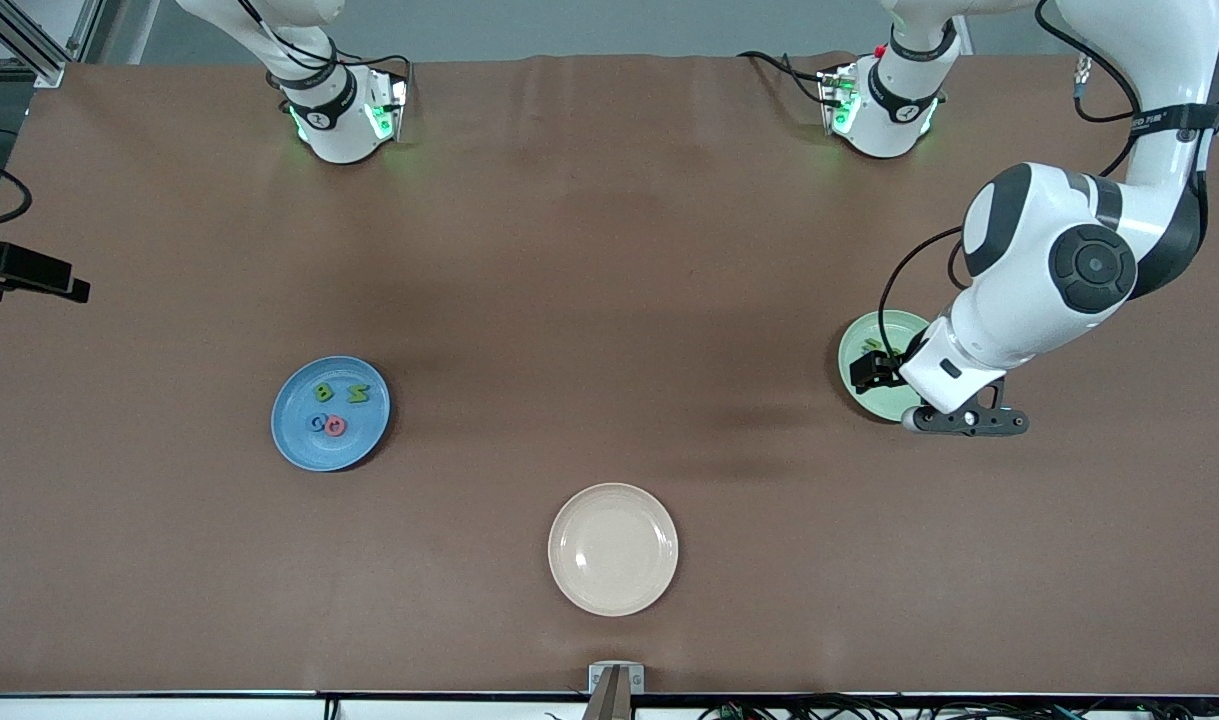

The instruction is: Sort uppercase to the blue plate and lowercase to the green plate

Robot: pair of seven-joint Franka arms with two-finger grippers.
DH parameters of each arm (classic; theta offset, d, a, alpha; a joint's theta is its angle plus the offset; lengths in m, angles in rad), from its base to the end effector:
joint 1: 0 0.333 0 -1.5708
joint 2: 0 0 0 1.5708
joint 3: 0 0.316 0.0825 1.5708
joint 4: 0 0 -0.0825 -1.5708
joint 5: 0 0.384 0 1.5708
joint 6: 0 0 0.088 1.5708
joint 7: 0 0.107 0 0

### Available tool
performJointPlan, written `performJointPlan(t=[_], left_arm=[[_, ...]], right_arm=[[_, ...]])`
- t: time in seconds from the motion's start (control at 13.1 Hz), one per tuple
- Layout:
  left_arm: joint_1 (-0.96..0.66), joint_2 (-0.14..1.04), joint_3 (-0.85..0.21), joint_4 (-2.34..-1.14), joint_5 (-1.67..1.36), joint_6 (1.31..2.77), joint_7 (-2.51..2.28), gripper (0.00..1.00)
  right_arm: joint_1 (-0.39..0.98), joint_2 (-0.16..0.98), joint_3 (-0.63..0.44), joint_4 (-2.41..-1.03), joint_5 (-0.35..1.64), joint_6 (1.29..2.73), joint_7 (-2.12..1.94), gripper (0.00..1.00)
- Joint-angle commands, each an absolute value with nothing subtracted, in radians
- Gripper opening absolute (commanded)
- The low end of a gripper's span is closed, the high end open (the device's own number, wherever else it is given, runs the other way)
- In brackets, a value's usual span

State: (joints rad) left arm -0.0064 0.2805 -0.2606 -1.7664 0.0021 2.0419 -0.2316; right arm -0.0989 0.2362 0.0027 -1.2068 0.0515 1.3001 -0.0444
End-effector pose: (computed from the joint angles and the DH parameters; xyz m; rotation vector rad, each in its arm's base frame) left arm 0.6133 -0.1556 0.4092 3.0728 -0.0406 -0.0198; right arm 0.5942 -0.0510 0.6334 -3.0725 0.0639 0.2139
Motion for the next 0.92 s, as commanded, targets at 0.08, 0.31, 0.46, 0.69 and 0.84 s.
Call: performJointPlan(t=[0.08, 0.31, 0.46, 0.69, 0.84], left_arm=[[-0.068, 0.224, -0.149, -1.799, -0.058, 2.056, -0.206, 0.97], [-0.002, 0.186, -0.144, -1.801, -0.06, 2.048, -0.08, 0.98], [0.064, 0.141, -0.147, -1.795, -0.06, 2.023, -0.017, 0.98], [0.1, 0.097, -0.144, -1.778, -0.06, 1.962, 0.005, 0.99], [0.15, 0.063, -0.155, -1.775, -0.058, 1.936, 0.009, 0.99]], right_arm=[[-0.113, 0.14, -0.003, -1.351, 0.044, 1.367, -0.055, 1.0], [-0.121, 0.104, -0.003, -1.409, 0.044, 1.393, -0.058, 1.0], [-0.115, 0.031, -0.011, -1.52, 0.044, 1.469, -0.095, 1.0], [-0.028, -0.038, -0.13, -1.629, 0.043, 1.528, -0.127, 1.0], [-0.031, -0.04, -0.132, -1.621, 0.043, 1.519, -0.132, 1.0]])
